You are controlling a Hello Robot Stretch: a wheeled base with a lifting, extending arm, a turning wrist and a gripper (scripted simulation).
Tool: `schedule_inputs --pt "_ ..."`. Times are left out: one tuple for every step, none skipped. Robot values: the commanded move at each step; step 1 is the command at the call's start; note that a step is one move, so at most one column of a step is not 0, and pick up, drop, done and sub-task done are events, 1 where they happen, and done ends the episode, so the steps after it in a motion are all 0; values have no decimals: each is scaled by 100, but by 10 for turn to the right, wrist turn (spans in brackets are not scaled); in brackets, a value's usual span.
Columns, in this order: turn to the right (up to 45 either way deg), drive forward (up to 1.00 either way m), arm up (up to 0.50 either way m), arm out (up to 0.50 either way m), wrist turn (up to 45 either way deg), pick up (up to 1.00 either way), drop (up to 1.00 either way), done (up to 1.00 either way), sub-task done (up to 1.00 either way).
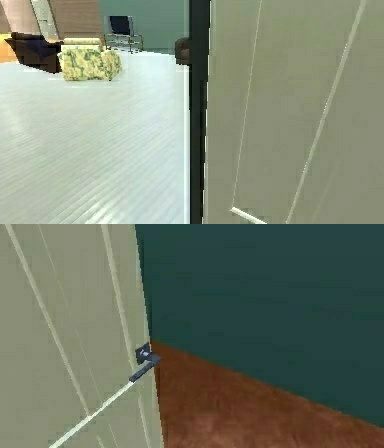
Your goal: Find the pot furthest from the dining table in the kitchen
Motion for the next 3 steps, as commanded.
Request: schedule_inputs --pt "-450 0 0 0 0 0 0 0 0" --pt "0 100 0 0 0 0 0 0 0" --pt "0 100 0 0 0 0 0 0 0"
